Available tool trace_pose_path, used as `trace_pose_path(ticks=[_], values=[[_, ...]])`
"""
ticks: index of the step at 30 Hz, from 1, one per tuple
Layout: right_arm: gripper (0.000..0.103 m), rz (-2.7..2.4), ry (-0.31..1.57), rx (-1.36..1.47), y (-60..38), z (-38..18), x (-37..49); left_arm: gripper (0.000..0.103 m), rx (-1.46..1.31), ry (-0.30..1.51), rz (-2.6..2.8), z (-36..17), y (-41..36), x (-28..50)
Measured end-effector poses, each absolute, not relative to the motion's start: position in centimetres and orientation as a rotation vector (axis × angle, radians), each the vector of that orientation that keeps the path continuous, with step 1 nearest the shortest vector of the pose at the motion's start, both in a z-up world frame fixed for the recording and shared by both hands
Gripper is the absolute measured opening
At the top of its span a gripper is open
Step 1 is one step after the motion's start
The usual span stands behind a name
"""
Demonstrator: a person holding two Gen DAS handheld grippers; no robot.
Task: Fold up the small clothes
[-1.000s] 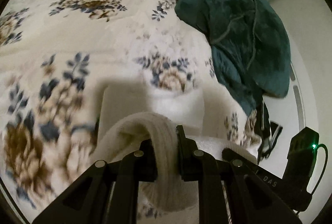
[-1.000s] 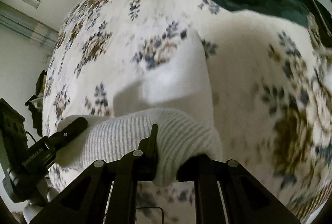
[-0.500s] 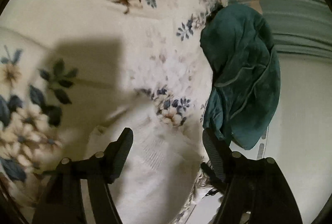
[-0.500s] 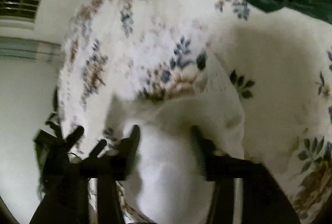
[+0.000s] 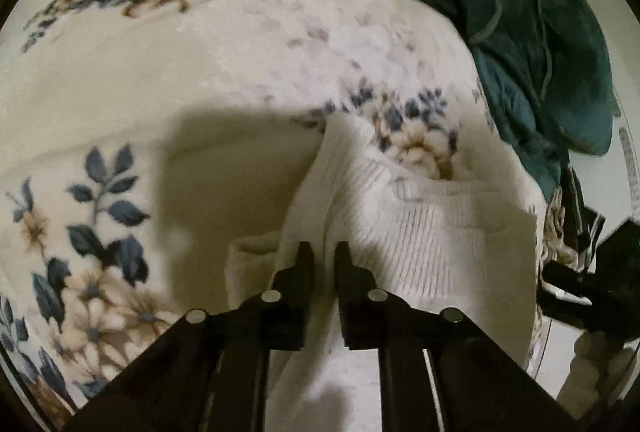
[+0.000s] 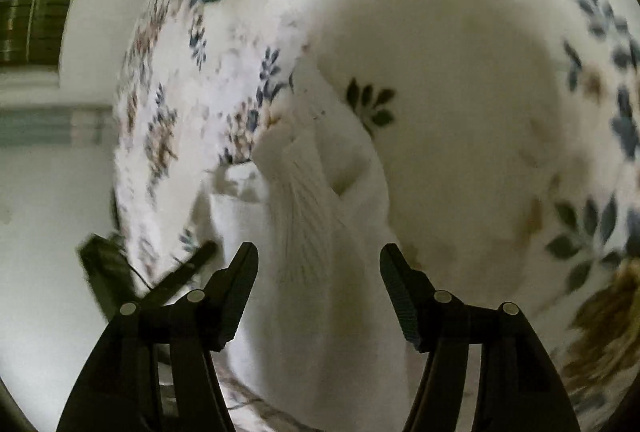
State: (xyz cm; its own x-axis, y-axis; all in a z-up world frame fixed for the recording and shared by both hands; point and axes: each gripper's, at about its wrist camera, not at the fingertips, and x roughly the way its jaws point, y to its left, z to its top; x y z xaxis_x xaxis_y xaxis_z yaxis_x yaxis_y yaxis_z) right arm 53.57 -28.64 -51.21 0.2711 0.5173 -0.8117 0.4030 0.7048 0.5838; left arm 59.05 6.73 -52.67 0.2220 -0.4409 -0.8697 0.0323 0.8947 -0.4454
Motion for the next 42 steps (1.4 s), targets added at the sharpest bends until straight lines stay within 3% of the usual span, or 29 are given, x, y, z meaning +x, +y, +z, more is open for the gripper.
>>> trace_pose_path(ticks=[4,7,9,10,11,12,17,21,22,23,24,25,26,27,28,29,30,31,32,34,35,36,37,42], values=[[0.066,0.05,1.246,0.918,-30.8,-49.9,50.0,0.006,-0.431,1.277,-0.28,-51.8,9.4,58.2],[0.062,0.048,1.282,0.889,-30.8,-50.4,48.6,0.006,-0.455,1.272,-0.247,-51.5,10.4,57.9],[0.047,0.072,1.322,0.836,-29.7,-51.2,48.8,0.006,-0.451,1.26,-0.223,-51.1,10.6,57.6],[0.032,0.099,1.337,0.824,-29.0,-51.7,49.1,0.006,-0.452,1.254,-0.219,-50.9,10.7,57.5],[0.009,0.129,1.356,0.81,-28.3,-52.0,49.3,0.005,-0.455,1.247,-0.208,-50.8,10.8,57.5],[0.004,0.144,1.374,0.774,-27.3,-52.2,49.7,0.003,-0.454,1.241,-0.194,-50.7,10.9,57.5],[0.002,-0.062,1.281,0.662,-28.5,-49.5,49.3,0.003,-0.503,1.261,-0.149,-51.5,12.5,57.4],[0.002,-0.093,1.385,0.62,-29.4,-51.5,49.7,0.006,-0.548,1.291,-0.21,-51.5,11.7,57.7],[0.002,-0.085,1.404,0.587,-29.0,-51.9,49.8,0.01,-0.554,1.295,-0.22,-51.4,11.4,57.9],[0.003,-0.066,1.422,0.573,-28.7,-52.3,50.1,0.028,-0.556,1.298,-0.238,-51.2,10.9,58.1],[0.003,-0.038,1.443,0.581,-28.5,-52.6,50.3,0.06,-0.541,1.295,-0.262,-51.1,10.2,58.4],[0.006,-0.033,1.442,0.601,-28.6,-52.7,50.6,0.069,-0.526,1.292,-0.277,-51.0,9.6,58.6],[0.01,-0.051,1.424,0.614,-29.0,-52.5,50.7,0.07,-0.508,1.29,-0.296,-51.0,9.0,58.9],[0.012,-0.061,1.4,0.641,-29.7,-52.2,50.9,0.07,-0.47,1.309,-0.317,-51.3,7.8,59.4],[0.022,-0.057,1.37,0.686,-30.3,-51.9,51.1,0.07,-0.437,1.327,-0.328,-51.7,7.0,59.7],[0.04,-0.046,1.346,0.731,-30.8,-51.6,51.3,0.07,-0.399,1.337,-0.335,-52.1,6.1,60.2],[0.046,-0.024,1.322,0.792,-31.2,-51.7,51.7,0.066,-0.348,1.338,-0.338,-52.5,5.2,60.6],[0.049,-0.008,1.312,0.828,-31.4,-51.9,52.3,0.054,-0.287,1.339,-0.332,-53.0,4.3,60.8],[0.049,0.007,1.305,0.851,-31.5,-52.2,53.0,0.014,-0.226,1.346,-0.321,-53.5,3.5,61.0],[0.049,0.052,1.323,0.867,-30.9,-53.2,55.0,0.009,-0.199,1.33,-0.312,-53.7,3.4,60.8],[0.042,0.069,1.336,0.858,-30.4,-53.6,55.8,0.008,-0.21,1.302,-0.304,-53.2,3.9,60.6],[0.028,0.073,1.342,0.826,-29.9,-53.5,56.4,0.008,-0.235,1.268,-0.287,-52.4,4.7,60.2],[0.001,0.067,1.329,0.763,-29.2,-53.0,57.0,0.008,-0.262,1.251,-0.276,-52.0,5.3,59.8],[0.0,0.119,1.217,0.591,-26.5,-48.2,58.0,0.008,-0.428,1.183,-0.216,-49.5,9.7,58.5]])
